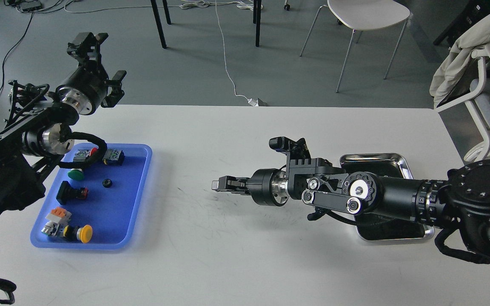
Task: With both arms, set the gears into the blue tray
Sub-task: 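Lift the black part and carry it toward the table centre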
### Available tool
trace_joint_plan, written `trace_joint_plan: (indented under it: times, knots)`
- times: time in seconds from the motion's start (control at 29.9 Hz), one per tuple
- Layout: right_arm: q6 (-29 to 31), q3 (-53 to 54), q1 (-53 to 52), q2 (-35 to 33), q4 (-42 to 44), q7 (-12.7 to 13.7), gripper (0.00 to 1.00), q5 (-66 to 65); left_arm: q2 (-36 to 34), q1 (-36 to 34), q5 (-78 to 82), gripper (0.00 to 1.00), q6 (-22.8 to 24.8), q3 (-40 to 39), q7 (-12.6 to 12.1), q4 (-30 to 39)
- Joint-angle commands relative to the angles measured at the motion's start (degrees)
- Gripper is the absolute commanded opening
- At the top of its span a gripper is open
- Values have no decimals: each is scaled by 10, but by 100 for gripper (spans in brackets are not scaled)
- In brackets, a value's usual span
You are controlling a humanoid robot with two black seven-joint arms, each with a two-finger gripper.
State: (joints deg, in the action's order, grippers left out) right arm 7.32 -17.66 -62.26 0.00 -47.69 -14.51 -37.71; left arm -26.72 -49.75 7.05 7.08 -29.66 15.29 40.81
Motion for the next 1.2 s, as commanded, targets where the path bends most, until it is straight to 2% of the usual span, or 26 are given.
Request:
trace_joint_plan:
  times: [0.0,0.47,0.63,0.77,0.9,1.04,1.17]
  knots:
    - [0,7,7,0,1,0,4,4,-1,0,0,98,0,-1,1,0]
    - [10,7,15,0,-47,12,8,81,-1,0,0,98,0,-5,1,1]
    - [11,6,21,0,-50,33,11,82,-3,0,0,98,0,-5,1,1]
    - [16,5,21,0,-49,59,18,83,-2,0,0,98,0,-5,1,1]
    - [16,4,21,0,-49,70,29,89,-1,0,0,98,0,-6,1,1]
    - [16,5,20,0,-49,72,38,90,-1,1,0,98,0,-6,1,1]
    - [15,4,18,0,-50,71,56,103,0,1,0,98,0,-6,1,1]
